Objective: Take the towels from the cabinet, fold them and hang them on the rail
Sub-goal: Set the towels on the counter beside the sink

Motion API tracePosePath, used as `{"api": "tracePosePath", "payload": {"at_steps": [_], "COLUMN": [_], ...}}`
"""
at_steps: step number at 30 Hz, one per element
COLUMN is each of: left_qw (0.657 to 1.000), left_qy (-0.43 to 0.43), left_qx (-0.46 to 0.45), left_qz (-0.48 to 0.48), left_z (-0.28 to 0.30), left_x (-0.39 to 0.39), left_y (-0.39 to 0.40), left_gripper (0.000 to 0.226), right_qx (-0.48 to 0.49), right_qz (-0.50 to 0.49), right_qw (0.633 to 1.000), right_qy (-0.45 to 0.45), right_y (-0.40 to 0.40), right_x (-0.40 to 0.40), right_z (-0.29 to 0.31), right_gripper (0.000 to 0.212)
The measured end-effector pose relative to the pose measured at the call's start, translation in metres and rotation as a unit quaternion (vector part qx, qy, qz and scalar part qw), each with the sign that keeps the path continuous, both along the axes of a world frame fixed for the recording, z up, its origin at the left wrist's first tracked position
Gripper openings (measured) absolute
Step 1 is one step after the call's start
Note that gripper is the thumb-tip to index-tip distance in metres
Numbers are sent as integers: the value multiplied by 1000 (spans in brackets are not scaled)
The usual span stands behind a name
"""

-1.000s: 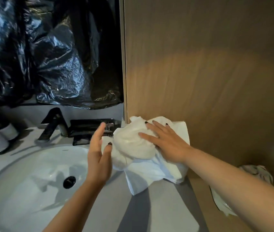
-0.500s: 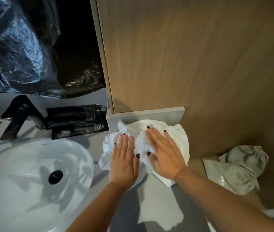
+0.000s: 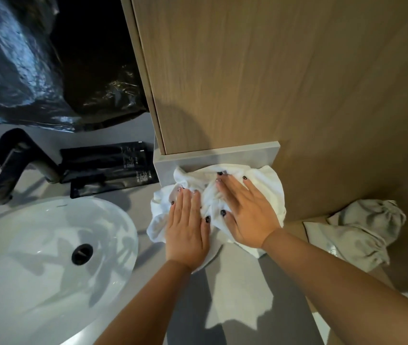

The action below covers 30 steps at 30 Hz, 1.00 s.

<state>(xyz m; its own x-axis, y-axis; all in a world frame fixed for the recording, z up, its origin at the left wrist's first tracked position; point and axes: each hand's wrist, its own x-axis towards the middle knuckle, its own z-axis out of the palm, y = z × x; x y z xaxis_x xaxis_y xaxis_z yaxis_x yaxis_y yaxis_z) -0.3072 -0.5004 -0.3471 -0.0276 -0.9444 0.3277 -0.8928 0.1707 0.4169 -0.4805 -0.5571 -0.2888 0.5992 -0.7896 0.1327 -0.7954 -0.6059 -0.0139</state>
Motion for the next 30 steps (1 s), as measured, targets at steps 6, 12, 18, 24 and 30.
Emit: {"api": "tracePosePath", "payload": {"at_steps": [6,12,18,24,30], "left_qw": [999,998,998,994,992], "left_qy": [30,49,36,93,104], "left_qx": [17,35,16,-4,-21], "left_qz": [2,27,40,60,74], "left_z": [17,46,71,95,106], "left_x": [4,-3,-42,-106,-189], "left_y": [12,37,71,121,177], "left_gripper": [60,68,59,65,59], "right_qx": [36,50,32,46,72], "right_qz": [0,6,-14,-8,3], "right_qw": [998,998,999,998,997], "right_qy": [-50,-30,-32,-38,-40], "right_y": [16,54,91,134,179], "right_x": [2,-18,-62,-135,-218], "right_z": [17,32,41,55,66], "right_gripper": [65,69,66,63,64]}}
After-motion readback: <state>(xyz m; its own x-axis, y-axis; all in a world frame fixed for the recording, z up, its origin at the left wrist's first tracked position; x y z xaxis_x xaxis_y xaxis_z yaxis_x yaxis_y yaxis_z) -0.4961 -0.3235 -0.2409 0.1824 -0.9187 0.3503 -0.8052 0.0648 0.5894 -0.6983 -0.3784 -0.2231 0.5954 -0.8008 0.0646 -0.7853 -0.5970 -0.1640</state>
